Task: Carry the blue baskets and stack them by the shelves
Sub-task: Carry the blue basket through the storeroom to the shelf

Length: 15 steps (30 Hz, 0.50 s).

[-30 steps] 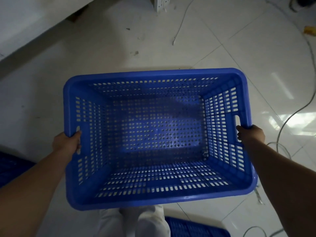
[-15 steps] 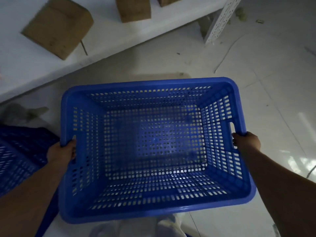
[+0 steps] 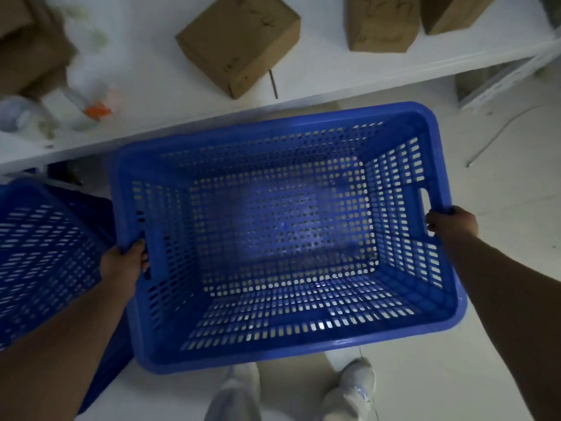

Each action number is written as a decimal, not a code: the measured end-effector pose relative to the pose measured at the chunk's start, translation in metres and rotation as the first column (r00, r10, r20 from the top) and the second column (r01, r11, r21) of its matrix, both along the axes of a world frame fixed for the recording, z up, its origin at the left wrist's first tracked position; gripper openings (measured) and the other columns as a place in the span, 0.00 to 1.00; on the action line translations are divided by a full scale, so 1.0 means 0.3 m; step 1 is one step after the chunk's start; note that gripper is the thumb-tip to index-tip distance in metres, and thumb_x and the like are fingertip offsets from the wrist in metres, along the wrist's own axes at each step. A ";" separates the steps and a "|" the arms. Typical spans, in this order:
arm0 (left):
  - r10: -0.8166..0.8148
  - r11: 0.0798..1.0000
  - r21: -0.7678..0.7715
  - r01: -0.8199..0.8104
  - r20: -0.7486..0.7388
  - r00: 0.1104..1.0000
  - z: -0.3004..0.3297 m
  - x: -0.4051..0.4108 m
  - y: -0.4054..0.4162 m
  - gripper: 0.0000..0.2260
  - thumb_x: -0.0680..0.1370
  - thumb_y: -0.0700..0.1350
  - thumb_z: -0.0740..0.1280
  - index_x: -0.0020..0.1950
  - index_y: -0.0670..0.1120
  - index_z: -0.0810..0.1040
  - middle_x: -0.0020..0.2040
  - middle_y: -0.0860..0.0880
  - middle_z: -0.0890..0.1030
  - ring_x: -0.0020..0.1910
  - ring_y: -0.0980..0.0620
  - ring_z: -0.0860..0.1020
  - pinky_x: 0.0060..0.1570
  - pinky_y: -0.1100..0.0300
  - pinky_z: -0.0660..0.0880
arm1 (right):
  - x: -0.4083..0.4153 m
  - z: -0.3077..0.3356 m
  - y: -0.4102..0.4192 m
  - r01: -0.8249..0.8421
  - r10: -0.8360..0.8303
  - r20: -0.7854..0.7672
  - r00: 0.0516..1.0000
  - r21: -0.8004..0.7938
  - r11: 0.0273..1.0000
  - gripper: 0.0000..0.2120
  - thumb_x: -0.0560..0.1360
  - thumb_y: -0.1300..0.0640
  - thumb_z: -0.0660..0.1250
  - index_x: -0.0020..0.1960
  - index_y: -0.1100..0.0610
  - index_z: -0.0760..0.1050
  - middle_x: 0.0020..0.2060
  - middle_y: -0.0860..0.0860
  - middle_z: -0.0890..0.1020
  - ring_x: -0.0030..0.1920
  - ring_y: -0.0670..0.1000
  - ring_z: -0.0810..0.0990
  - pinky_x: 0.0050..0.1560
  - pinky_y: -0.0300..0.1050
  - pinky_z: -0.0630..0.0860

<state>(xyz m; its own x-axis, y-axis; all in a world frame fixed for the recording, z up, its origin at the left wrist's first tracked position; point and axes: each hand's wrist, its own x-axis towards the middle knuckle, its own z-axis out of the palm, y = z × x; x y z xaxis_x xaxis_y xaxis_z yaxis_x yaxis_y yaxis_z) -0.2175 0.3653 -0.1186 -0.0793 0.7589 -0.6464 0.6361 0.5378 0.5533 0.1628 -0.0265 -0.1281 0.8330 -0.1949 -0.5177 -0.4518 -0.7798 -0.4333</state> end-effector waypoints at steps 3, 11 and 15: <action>0.034 0.999 -0.015 -0.034 -0.015 0.999 0.007 -0.030 0.069 0.10 0.78 0.46 0.65 0.38 0.46 0.73 0.35 0.46 0.75 0.31 0.51 0.72 0.19 0.71 0.71 | -0.002 0.012 0.119 -0.023 0.023 0.003 1.000 -0.002 1.000 0.15 0.70 0.59 0.68 0.56 0.61 0.78 0.42 0.59 0.80 0.43 0.57 0.78 0.51 0.53 0.76; 0.080 0.995 -0.042 -0.085 -0.112 0.990 -0.015 -0.117 0.199 0.10 0.79 0.46 0.65 0.40 0.43 0.73 0.34 0.46 0.75 0.30 0.49 0.72 0.25 0.60 0.73 | -0.002 -0.045 0.349 -0.119 0.119 -0.033 0.992 -0.005 0.993 0.15 0.71 0.60 0.68 0.57 0.62 0.78 0.43 0.60 0.80 0.41 0.57 0.78 0.48 0.52 0.75; 0.112 0.990 -0.071 -0.123 -0.142 0.984 -0.057 -0.130 0.230 0.10 0.79 0.46 0.64 0.52 0.39 0.76 0.35 0.44 0.75 0.31 0.48 0.72 0.34 0.55 0.73 | 0.009 -0.113 0.409 -0.155 0.154 -0.077 0.985 -0.005 0.988 0.14 0.70 0.59 0.68 0.54 0.60 0.77 0.40 0.60 0.79 0.36 0.57 0.76 0.42 0.48 0.72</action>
<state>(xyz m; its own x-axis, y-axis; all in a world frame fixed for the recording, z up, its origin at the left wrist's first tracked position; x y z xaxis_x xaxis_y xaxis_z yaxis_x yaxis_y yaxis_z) -0.2565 0.4344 -0.1358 -0.2567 0.6860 -0.6808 0.6329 0.6517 0.4181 0.1654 0.0963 -0.1621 0.8118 -0.0725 -0.5794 -0.3567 -0.8472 -0.3937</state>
